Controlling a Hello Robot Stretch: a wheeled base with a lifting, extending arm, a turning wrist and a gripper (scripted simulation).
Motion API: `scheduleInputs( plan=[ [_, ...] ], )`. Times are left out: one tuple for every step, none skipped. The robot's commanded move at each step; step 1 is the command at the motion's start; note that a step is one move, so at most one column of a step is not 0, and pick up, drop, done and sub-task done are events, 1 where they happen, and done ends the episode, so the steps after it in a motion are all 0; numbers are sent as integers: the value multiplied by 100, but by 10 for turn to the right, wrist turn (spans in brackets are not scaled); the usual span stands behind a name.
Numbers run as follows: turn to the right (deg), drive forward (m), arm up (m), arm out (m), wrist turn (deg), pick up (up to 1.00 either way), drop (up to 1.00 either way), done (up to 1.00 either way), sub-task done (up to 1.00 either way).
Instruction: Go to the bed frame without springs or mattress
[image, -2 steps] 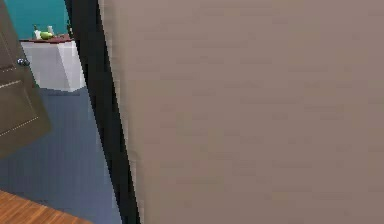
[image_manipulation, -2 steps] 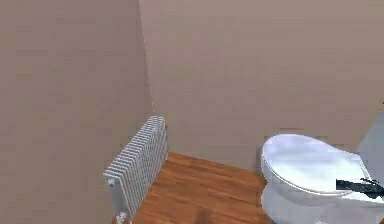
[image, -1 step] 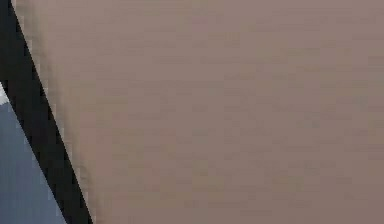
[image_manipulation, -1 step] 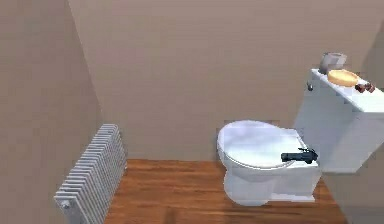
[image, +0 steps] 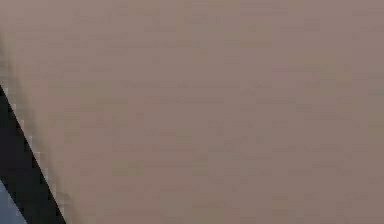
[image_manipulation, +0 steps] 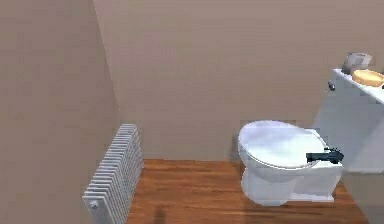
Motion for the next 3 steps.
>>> scheduleInputs(
  plan=[
    [-450, 0, 0, 0, 0, 0, 0, 0, 0],
    [-420, 0, 0, 0, 0, 0, 0, 0, 0],
    [0, 55, 0, 0, 0, 0, 0, 0, 0]
  ],
)
